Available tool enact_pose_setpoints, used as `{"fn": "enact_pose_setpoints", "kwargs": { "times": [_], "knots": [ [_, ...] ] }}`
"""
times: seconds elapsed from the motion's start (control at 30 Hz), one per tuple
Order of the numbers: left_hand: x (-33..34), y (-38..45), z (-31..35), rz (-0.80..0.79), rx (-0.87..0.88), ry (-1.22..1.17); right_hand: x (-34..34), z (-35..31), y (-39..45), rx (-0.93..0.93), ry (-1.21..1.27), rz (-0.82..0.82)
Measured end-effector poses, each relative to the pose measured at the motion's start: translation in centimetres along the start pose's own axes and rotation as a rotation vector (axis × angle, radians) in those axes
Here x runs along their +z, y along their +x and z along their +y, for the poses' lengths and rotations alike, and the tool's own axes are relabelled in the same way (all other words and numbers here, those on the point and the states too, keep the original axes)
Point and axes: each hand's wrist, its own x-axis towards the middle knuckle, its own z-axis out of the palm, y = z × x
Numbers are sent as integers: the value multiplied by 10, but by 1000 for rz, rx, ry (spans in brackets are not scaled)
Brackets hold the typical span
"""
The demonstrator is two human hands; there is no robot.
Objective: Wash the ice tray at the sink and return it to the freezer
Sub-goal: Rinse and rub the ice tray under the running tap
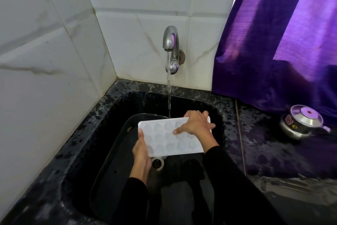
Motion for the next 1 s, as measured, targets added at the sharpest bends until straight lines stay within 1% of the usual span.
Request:
{"fn": "enact_pose_setpoints", "kwargs": {
  "times": [0.1,0.2,0.3,0.37,0.43,0.5,0.57,0.6,0.63,0.7,0.73,0.77,0.83,0.87,0.93,1.0],
  "knots": [
    [-3,3,-1,-127,-182,-151,7,1,-9,-41,-45,112],
    [-6,6,3,-154,-329,-347,18,13,-14,-176,-68,277],
    [0,6,16,-133,-349,-437,33,28,-15,-325,5,383],
    [2,9,19,-98,-328,-395,38,34,-16,-330,28,416],
    [0,9,18,-83,-294,-373,37,34,-18,-294,3,350],
    [-2,12,15,-99,-262,-376,34,32,-19,-259,-40,201],
    [-1,19,18,-57,-214,-362,33,26,-20,-247,-41,74],
    [-1,21,19,-26,-186,-322,34,22,-22,-249,-46,56],
    [0,26,18,-18,-176,-280,36,17,-23,-259,-54,75],
    [2,28,15,-24,-175,-217,42,3,-24,-340,-34,180],
    [5,28,12,-39,-174,-198,46,-6,-24,-418,-6,213],
    [7,30,9,-62,-175,-180,49,-16,-24,-507,18,209],
    [18,27,6,-144,-151,-158,54,-36,-26,-655,17,121],
    [28,24,5,-196,-140,-196,57,-43,-26,-694,-4,71],
    [45,10,7,-309,-112,-342,61,-48,-23,-701,-69,-3],
    [55,-3,7,-367,-29,-345,59,-44,-15,-646,-140,-32]
  ]
}}
